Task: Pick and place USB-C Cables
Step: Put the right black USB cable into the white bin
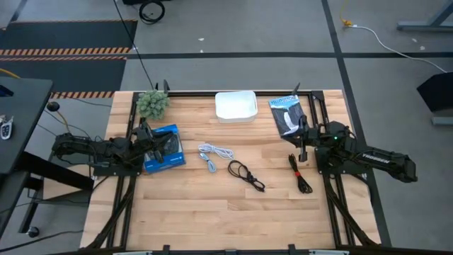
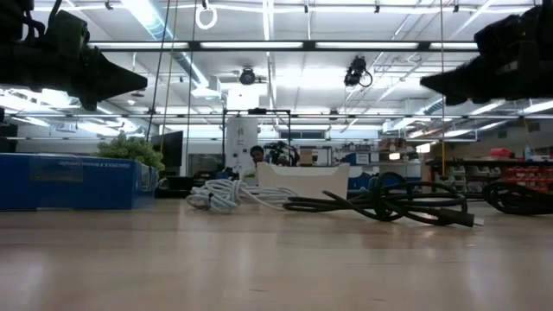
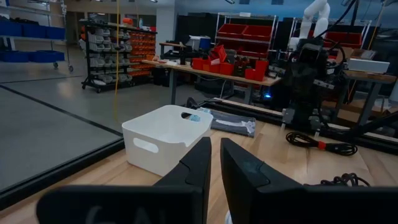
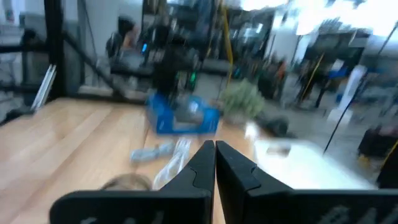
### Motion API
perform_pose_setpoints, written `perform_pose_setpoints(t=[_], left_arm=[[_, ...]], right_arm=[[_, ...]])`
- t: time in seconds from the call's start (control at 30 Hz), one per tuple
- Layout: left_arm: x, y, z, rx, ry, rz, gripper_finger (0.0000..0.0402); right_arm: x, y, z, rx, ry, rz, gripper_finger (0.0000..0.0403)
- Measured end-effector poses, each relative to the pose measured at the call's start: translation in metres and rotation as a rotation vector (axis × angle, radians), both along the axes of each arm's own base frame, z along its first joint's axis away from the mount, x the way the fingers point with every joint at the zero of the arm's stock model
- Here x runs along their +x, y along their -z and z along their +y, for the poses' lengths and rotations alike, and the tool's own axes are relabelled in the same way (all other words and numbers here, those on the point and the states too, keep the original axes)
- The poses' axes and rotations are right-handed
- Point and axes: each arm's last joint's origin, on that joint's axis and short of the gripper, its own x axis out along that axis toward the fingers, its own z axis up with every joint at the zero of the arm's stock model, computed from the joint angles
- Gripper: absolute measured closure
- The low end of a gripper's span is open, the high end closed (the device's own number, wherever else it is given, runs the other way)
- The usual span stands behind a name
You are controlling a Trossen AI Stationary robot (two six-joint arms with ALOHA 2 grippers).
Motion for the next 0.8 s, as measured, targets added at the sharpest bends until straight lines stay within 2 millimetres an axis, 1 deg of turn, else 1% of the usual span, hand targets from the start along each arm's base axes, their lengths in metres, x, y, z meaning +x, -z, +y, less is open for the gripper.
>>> perform_pose_setpoints(t=[0.07,0.1,0.17,0.23,0.3,0.4,0.47,0.53,0.6,0.7,0.8], left_arm=[[0.0,0.0,0.0,0.0,0.0,0.0,0.0358],[0.0,0.0,0.0,0.0,0.0,0.0,0.0358],[0.0,0.0,0.0,0.0,0.0,0.0,0.0358],[0.0,0.0,0.0,0.0,0.0,0.0,0.0358],[0.0,0.0,0.0,0.0,0.0,-0.001,0.0358],[0.0,0.0,0.0,0.0,0.0,0.0,0.0358],[0.0,0.0,0.0,0.0,0.0,0.0,0.0358],[0.0,0.0,0.0,0.0,0.0,-0.001,0.0358],[0.0,0.0,0.0,0.0,0.0,0.0,0.0358],[0.0,0.0,0.0,0.0,0.0,0.0,0.0358],[0.0,0.0,0.0,0.0,0.0,0.0,0.0358]], right_arm=[[-0.001,-0.01,-0.001,0.035,0.035,-0.108,0.0383],[-0.002,-0.015,-0.002,0.114,0.067,-0.168,0.0383],[-0.004,-0.019,-0.006,0.365,0.16,-0.28,0.0383],[-0.005,-0.019,-0.009,0.632,0.225,-0.38,0.0383],[-0.005,-0.018,-0.01,0.839,0.212,-0.448,0.0383],[-0.005,-0.02,-0.009,1.027,0.123,-0.474,0.0383],[-0.005,-0.028,-0.007,1.069,0.04,-0.47,0.0383],[-0.006,-0.039,-0.004,1.055,-0.025,-0.445,0.0383],[-0.005,-0.051,-0.004,1.012,-0.05,-0.424,0.0383],[-0.002,-0.067,-0.005,0.979,-0.008,-0.367,0.0383],[0.005,-0.072,-0.008,1.033,0.089,-0.214,0.0383]])
